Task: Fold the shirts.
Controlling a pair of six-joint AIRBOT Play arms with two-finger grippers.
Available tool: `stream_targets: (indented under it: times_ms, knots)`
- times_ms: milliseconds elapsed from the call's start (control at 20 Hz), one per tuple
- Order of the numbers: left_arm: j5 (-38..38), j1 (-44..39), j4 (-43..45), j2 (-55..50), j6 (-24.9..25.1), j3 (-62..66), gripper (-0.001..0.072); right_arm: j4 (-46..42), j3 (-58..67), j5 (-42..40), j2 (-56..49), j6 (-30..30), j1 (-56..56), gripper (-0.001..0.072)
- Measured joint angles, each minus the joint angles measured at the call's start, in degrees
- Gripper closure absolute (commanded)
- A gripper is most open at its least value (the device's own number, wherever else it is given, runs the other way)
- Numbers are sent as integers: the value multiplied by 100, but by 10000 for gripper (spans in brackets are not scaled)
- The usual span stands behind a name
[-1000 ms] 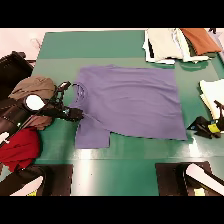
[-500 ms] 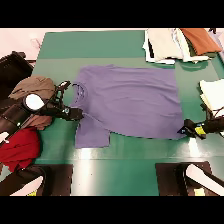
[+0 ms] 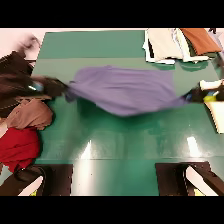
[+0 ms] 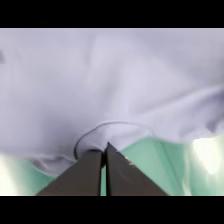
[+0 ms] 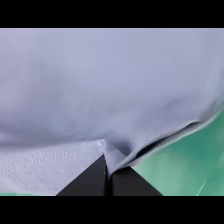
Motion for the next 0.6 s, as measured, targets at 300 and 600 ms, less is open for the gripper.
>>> stream_targets:
  times_ms: [300,600]
  knots:
    - [-107,2,560,328,-146,2918,685,-525,2953,-173,601,227,140,697]
    - [-129,-2,881,70,-157,4070,683,-970,5001,645,68,564,164,697]
